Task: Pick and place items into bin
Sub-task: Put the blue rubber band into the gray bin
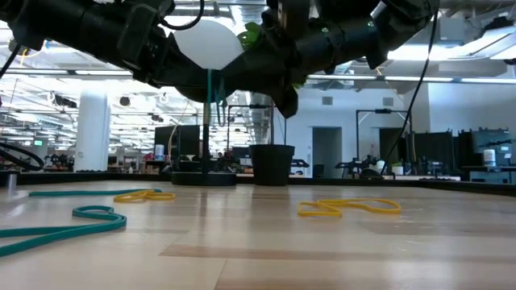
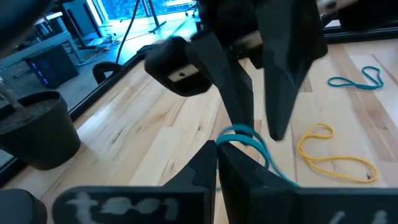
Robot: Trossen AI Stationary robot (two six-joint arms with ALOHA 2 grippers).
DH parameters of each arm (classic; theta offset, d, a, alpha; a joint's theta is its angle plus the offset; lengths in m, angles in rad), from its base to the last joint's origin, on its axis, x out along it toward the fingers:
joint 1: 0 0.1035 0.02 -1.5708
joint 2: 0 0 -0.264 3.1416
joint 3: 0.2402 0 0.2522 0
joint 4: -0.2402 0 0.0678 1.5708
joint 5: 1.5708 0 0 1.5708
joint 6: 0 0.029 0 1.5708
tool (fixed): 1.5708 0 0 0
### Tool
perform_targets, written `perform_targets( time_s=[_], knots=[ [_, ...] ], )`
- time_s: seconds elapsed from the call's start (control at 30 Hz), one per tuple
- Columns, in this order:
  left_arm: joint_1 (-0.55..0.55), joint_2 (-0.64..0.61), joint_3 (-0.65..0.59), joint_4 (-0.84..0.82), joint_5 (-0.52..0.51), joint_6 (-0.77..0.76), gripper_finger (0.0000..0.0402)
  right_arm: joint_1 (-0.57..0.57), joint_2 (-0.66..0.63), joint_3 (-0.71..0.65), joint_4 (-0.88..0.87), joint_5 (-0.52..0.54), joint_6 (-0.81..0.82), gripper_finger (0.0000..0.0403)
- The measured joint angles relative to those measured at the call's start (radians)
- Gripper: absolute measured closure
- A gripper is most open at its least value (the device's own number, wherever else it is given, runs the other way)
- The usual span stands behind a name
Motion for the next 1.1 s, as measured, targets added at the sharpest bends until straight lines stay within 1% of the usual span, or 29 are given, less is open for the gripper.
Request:
perform_targets(
  time_s=[0.17, 0.27, 0.33, 0.4, 0.47, 0.53, 0.6, 0.67, 0.7, 0.77, 0.83, 0.97, 1.03, 1.07, 1.1],
  knots=[
    [-0.029, -0.001, 0.042, -0.01, -0.049, 0.02, 0.0401, 0.016, 0.0, 0.0, -0.143, 0.0, -0.002, 0.0313],
    [-0.067, -0.007, 0.09, -0.044, -0.12, 0.065, 0.0401, 0.034, 0.0, 0.0, -0.241, 0.0, 0.042, 0.031],
    [-0.1, -0.026, 0.141, -0.104, -0.189, 0.113, 0.0401, 0.049, 0.0, 0.0, -0.289, 0.0, 0.07, 0.031],
    [-0.137, -0.056, 0.202, -0.212, -0.272, 0.163, 0.0401, 0.066, 0.0, 0.0, -0.32, 0.0, 0.081, 0.031],
    [-0.176, -0.086, 0.275, -0.35, -0.348, 0.177, 0.0401, 0.085, 0.0, 0.0, -0.343, 0.0, 0.082, 0.031],
    [-0.218, -0.123, 0.356, -0.508, -0.396, 0.128, 0.0401, 0.104, 0.0, 0.0, -0.355, -0.001, 0.083, 0.031],
    [-0.262, -0.163, 0.448, -0.692, -0.401, 0.02, 0.0401, 0.121, 0.0, 0.0, -0.358, -0.001, 0.08, 0.031],
    [-0.302, -0.196, 0.544, -0.884, -0.35, -0.131, 0.0401, 0.137, 0.0, 0.0, -0.359, 0.0, 0.076, 0.031],
    [-0.321, -0.21, 0.589, -0.982, -0.302, -0.229, 0.0401, 0.143, 0.0, 0.0, -0.358, 0.0, 0.076, 0.031],
    [-0.35, -0.237, 0.669, -1.157, -0.147, -0.416, 0.0401, 0.153, 0.0, 0.0, -0.359, 0.0, 0.075, 0.031],
    [-0.37, -0.251, 0.726, -1.303, 0.025, -0.557, 0.0401, 0.159, 0.0, 0.0, -0.359, 0.0, 0.075, 0.031],
    [-0.426, -0.262, 0.753, -1.519, 0.322, -0.747, 0.0401, 0.168, 0.0, 0.0, -0.358, 0.0, 0.075, 0.031],
    [-0.459, -0.261, 0.754, -1.605, 0.474, -0.884, 0.0401, 0.172, 0.0, 0.0, -0.358, 0.0, 0.076, 0.031],
    [-0.477, -0.255, 0.754, -1.65, 0.525, -0.965, 0.0401, 0.172, 0.0, 0.0, -0.359, -0.001, 0.076, 0.031],
    [-0.494, -0.247, 0.754, -1.694, 0.555, -1.043, 0.0401, 0.172, 0.0, 0.0, -0.358, -0.001, 0.076, 0.031]
  ],
)
